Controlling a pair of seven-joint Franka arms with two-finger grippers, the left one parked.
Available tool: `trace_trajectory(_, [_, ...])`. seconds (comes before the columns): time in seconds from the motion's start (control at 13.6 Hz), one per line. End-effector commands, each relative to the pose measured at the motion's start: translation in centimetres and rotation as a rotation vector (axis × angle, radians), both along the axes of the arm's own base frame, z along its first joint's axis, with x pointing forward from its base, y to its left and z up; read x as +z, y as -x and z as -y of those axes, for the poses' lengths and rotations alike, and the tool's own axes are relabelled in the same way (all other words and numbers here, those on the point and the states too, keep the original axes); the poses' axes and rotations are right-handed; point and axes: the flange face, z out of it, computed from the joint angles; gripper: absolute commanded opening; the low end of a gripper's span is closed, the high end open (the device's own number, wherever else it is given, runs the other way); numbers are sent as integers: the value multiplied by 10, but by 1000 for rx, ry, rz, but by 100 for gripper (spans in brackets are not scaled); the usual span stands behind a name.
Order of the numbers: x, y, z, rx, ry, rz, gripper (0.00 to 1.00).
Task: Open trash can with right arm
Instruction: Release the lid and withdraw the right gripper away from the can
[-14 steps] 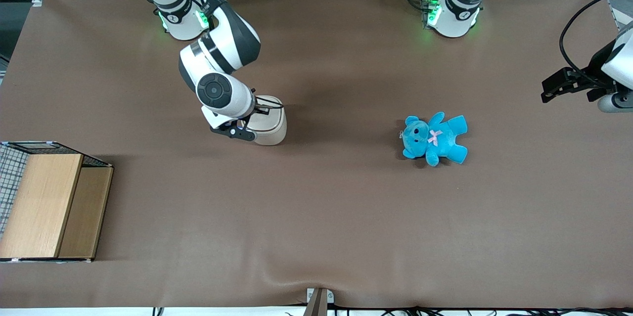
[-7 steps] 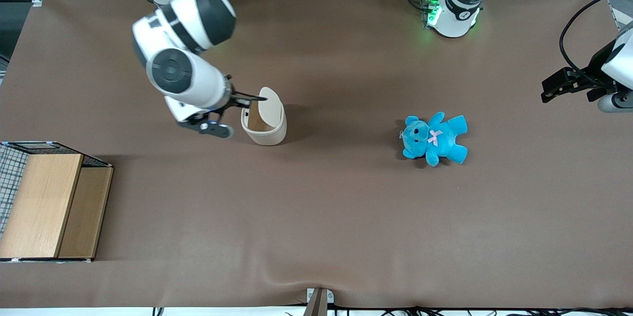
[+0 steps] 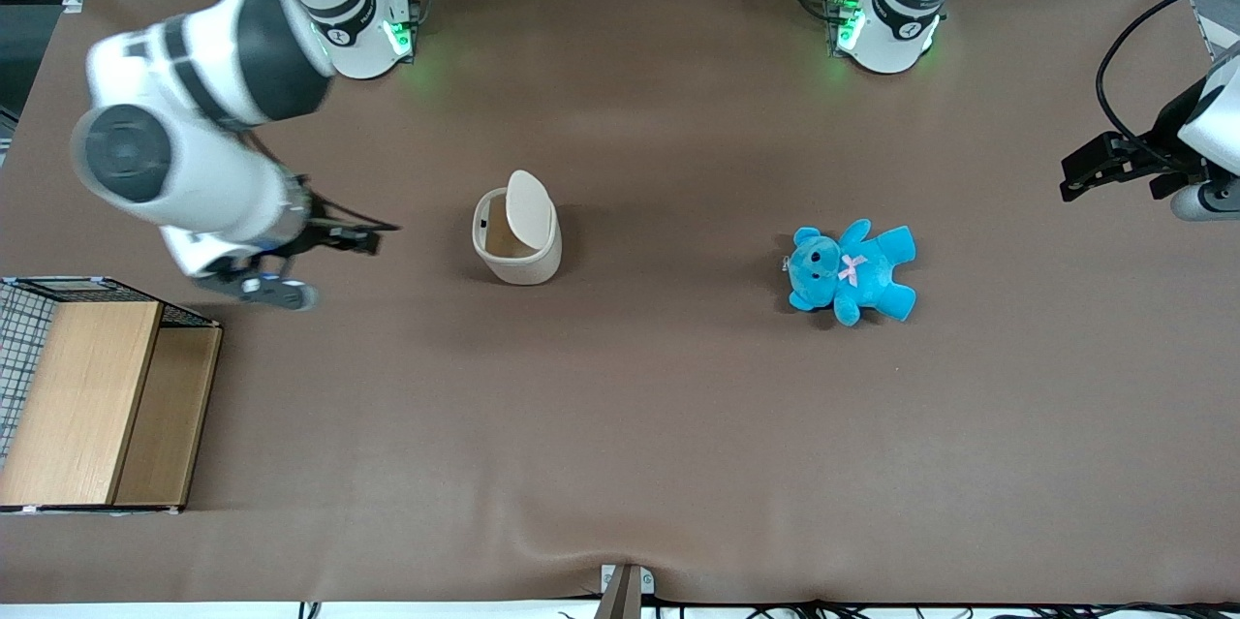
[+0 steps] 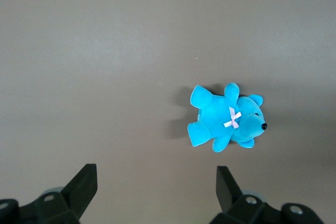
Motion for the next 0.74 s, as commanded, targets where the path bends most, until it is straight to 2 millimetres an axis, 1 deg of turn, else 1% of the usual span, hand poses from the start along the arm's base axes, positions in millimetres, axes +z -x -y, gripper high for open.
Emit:
trace_trajectory(0.0, [24,2,62,48,-13,30,100])
trace_trajectory(0.15, [44,8,99,55,-22,55,100])
trace_trajectory(0.37, [84,26,156,113,-35,92,100])
trace_trajectory(0.52, [107,37,181,156,-43,120,100])
trace_trajectory(0.59, [122,41,187,143,-43,128,100])
trace_trajectory(0.66, [143,44,189,136,-42,139,100])
